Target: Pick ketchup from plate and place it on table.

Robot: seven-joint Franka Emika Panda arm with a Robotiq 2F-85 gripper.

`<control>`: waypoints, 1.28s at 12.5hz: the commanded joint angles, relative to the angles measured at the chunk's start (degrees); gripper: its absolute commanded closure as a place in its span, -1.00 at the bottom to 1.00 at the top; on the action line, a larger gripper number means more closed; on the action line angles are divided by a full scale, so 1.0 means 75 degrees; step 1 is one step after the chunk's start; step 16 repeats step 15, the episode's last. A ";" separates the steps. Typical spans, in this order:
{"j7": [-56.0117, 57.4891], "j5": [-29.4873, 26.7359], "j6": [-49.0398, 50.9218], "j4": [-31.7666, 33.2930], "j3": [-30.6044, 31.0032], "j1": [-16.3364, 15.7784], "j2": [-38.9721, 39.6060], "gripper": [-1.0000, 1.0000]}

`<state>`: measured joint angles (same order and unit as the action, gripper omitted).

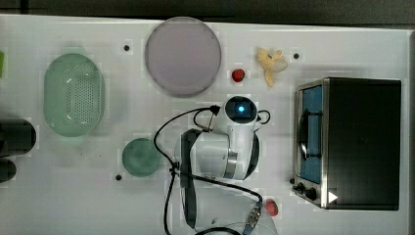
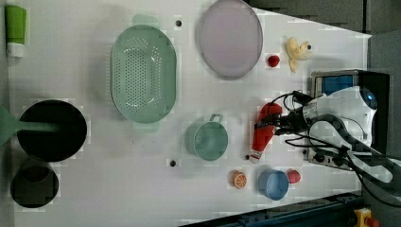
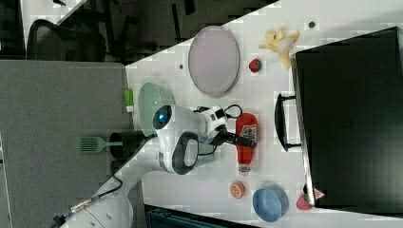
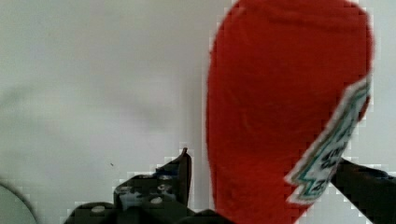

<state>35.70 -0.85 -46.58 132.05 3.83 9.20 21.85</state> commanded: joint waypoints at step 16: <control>-0.5236 0.0005 0.5260 -0.3789 0.0309 -0.0054 -0.3695 -1.00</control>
